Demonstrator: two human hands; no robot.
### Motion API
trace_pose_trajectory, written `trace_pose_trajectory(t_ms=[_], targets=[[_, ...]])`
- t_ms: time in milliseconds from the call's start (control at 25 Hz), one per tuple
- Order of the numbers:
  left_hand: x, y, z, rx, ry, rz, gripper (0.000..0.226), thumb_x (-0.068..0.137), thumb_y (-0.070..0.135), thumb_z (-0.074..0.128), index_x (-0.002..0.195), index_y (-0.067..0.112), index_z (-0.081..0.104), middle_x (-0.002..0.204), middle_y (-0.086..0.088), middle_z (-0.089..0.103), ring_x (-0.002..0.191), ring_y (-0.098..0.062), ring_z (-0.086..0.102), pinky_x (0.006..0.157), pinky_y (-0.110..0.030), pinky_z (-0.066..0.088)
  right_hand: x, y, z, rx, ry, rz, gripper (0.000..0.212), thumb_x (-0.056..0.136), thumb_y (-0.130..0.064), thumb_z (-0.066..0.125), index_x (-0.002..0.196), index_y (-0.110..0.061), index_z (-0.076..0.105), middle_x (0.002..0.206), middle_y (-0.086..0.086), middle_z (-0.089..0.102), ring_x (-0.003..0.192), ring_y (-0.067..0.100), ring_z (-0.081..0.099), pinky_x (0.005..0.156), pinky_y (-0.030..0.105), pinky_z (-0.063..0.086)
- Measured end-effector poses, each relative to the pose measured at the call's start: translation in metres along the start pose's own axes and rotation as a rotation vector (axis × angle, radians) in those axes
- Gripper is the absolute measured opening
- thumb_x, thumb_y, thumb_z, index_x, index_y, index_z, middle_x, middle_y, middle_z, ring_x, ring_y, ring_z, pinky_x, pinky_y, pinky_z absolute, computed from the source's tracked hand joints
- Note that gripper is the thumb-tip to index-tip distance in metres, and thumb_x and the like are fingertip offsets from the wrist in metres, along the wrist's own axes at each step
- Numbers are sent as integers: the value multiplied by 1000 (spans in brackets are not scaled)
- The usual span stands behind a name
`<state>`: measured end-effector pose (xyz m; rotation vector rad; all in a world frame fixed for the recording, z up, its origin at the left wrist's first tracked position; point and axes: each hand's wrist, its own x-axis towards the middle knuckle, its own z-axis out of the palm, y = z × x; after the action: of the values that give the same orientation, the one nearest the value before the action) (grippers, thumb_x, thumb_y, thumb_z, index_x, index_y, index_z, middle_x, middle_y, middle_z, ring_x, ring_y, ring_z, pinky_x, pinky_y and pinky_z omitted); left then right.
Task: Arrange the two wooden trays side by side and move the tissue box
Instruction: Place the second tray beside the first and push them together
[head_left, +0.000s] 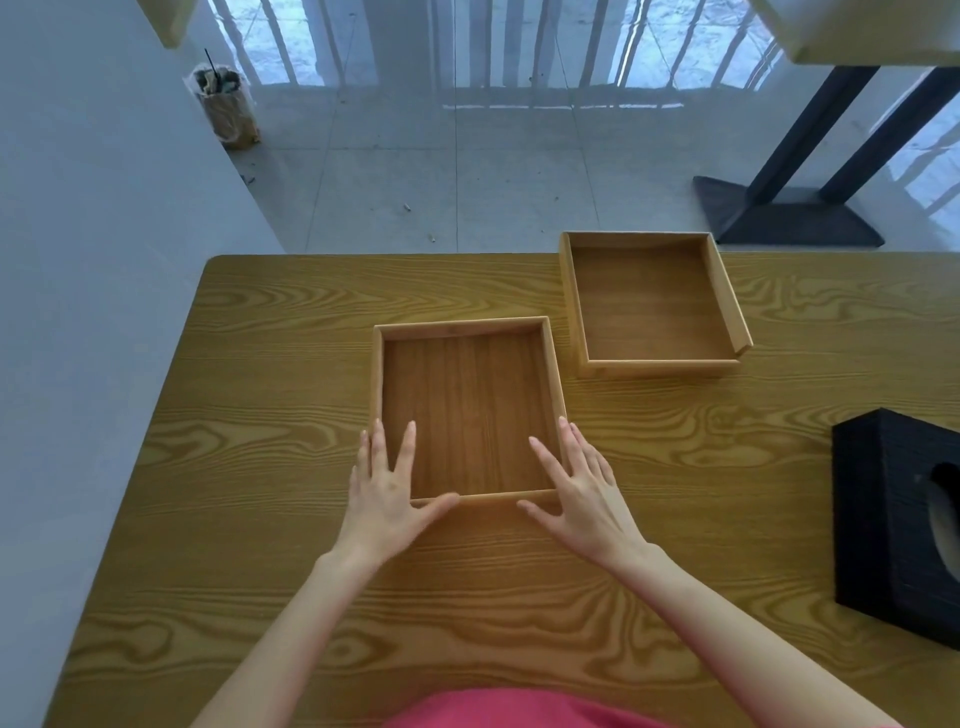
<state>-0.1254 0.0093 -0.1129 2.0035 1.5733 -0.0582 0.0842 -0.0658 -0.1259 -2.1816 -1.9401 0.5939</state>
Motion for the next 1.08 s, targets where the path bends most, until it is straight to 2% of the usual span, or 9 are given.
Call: trace_pose_trajectory(t_ms=[80, 200, 360, 600, 880, 1000, 1080], targets=[[-4, 0, 7, 92, -48, 18, 104, 74, 62, 56, 146, 22, -8, 153, -16, -24, 140, -31, -27, 117, -47, 1, -1, 2, 2, -44, -1, -19, 76, 77, -46, 63, 139, -20, 28, 152, 22, 11, 141, 33, 11, 111, 39, 11], [0, -2, 10, 125, -34, 26, 97, 77, 56, 57, 147, 21, -1, 152, -20, -24, 139, -34, -27, 117, -48, 2, 2, 4, 3, -79, 27, 0, 75, 74, -39, 69, 136, -14, 35, 149, 24, 24, 138, 35, 24, 111, 45, 24], [10, 3, 8, 61, 21, 16, 101, 76, 49, 63, 147, 20, -2, 151, -25, -22, 142, -35, -19, 119, -43, 5, 11, 11, 0, -118, 52, -3, 76, 72, -39, 71, 134, -10, 38, 147, 22, 31, 136, 33, 30, 110, 41, 17], [47, 15, -5, 82, 22, 8, 100, 76, 52, 62, 147, 18, 0, 151, -27, -19, 143, -34, -17, 118, -42, 4, 49, 19, -15, -138, 63, -53, 72, 81, -42, 59, 139, -11, 28, 153, 18, 17, 142, 29, 13, 112, 36, -1], [95, 28, -18, 84, 24, 12, 96, 76, 53, 61, 147, 18, 6, 152, -27, -18, 143, -34, -17, 119, -41, 4, 96, 33, -34, -193, 30, -45, 71, 86, -47, 49, 141, -14, 20, 155, 15, 5, 144, 26, -1, 116, 39, -3], [109, 34, -19, 71, 32, 15, 95, 76, 52, 62, 147, 19, 7, 152, -27, -18, 142, -34, -18, 119, -41, 4, 109, 38, -38, -166, 81, -36, 78, 83, -48, 54, 143, -16, 15, 154, 19, -3, 142, 29, -9, 113, 37, -7], [117, 37, -22, 65, 34, 18, 95, 76, 51, 63, 147, 19, 7, 152, -27, -18, 142, -34, -18, 119, -42, 3, 117, 42, -41, -143, 72, 22, 89, 80, -52, 55, 144, -17, 3, 153, 21, -9, 141, 31, -14, 111, 37, -9]])
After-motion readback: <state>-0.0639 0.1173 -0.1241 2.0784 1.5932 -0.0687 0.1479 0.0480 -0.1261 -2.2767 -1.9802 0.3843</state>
